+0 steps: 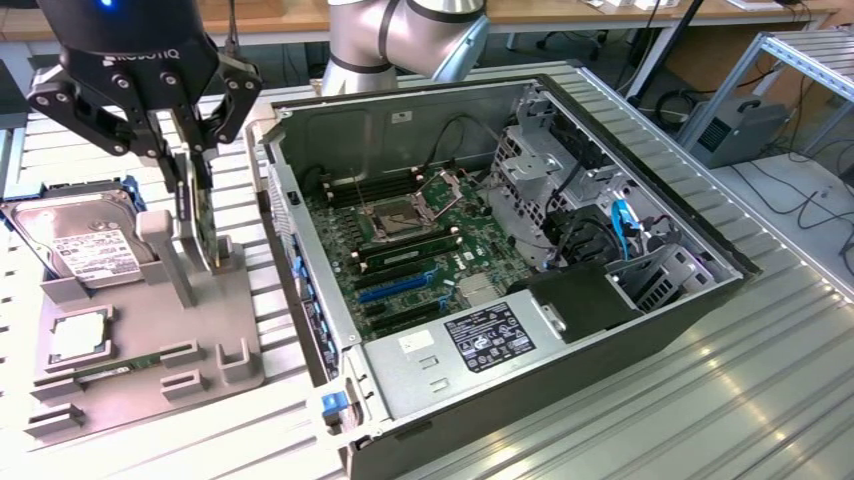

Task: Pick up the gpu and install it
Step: 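Pick up the gpu and move the gpu toward the slot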

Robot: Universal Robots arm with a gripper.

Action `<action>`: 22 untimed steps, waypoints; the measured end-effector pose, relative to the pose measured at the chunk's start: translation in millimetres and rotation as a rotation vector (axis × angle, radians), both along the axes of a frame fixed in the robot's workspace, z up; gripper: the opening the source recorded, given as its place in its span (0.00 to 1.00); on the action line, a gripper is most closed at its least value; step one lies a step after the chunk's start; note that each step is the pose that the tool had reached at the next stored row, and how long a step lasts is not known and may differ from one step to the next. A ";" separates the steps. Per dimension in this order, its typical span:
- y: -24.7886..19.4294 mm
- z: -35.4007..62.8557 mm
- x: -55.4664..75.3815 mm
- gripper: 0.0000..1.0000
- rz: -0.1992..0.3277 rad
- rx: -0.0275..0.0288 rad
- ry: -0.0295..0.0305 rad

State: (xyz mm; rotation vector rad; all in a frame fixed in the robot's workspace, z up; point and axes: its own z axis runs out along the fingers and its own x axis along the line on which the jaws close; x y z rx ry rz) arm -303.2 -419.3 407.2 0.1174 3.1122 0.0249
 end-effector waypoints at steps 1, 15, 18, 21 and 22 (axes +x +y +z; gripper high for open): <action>0.0 0.2 0.0 0.27 0.000 0.0000 0.0000; 0.0 4.6 0.0 0.27 0.000 -0.0001 0.0000; 0.0 6.0 0.0 0.27 0.000 -0.0001 0.0000; 0.0 7.1 0.0 0.27 0.000 0.0001 -0.0001; 0.0 7.3 0.0 0.27 0.000 0.0001 -0.0001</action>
